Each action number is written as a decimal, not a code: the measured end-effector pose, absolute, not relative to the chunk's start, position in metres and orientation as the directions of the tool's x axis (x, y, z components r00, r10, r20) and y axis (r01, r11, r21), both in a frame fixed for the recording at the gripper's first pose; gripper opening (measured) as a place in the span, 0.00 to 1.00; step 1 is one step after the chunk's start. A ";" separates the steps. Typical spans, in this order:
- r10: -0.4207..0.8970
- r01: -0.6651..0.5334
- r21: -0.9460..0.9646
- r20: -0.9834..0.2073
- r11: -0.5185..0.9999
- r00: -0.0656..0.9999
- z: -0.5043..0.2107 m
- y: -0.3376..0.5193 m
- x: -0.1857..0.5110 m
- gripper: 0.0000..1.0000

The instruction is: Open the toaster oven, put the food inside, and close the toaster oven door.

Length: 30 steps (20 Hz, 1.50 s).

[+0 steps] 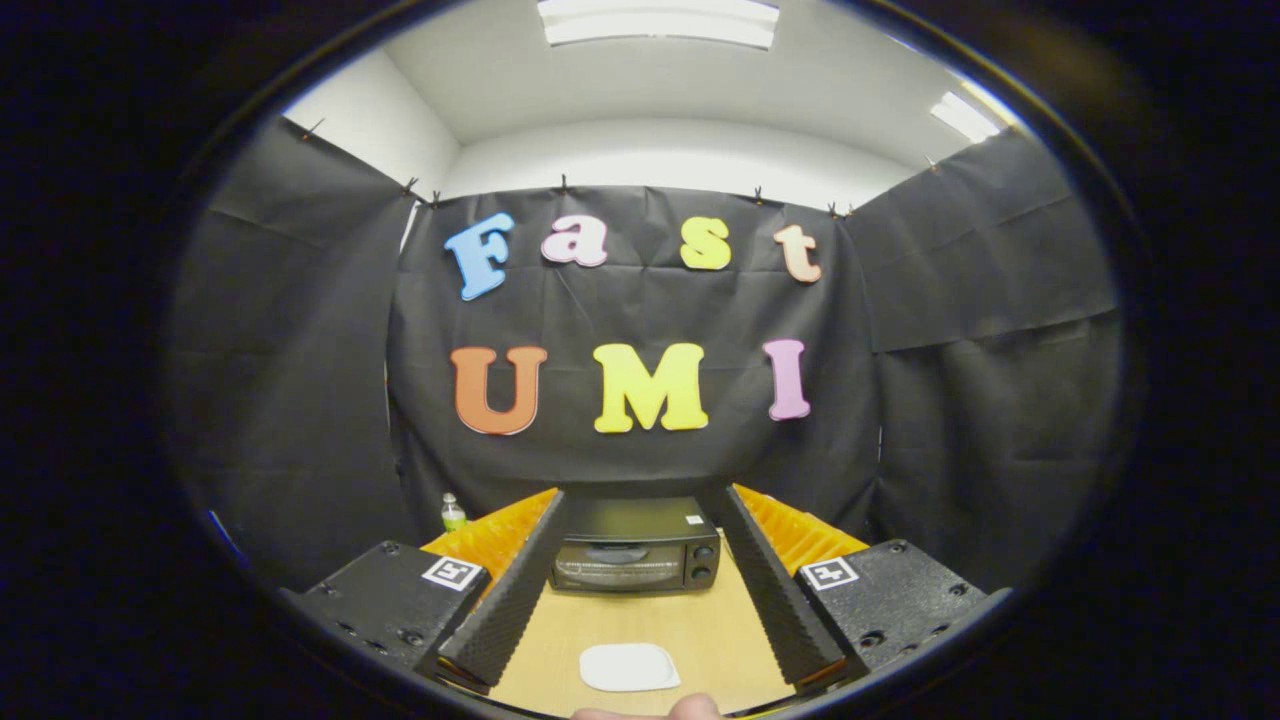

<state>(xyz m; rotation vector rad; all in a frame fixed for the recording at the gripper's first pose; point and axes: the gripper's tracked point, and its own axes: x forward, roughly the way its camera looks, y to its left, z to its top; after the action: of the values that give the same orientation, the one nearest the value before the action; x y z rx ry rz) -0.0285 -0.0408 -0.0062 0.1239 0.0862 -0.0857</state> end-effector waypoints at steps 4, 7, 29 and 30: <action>-0.076 0.088 0.129 -0.094 0.988 0.993 -0.018 -0.032 -0.048 1.00; -0.072 0.083 0.129 -0.088 0.988 0.994 -0.018 -0.022 -0.058 1.00; -0.073 0.090 0.130 -0.127 0.987 0.989 -0.029 -0.003 -0.049 1.00; -0.070 0.088 0.129 -0.133 0.988 0.989 -0.030 -0.004 -0.048 1.00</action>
<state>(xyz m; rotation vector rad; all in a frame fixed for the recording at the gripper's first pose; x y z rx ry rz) -0.0479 -0.0036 -0.0302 0.1355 0.1288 -0.0797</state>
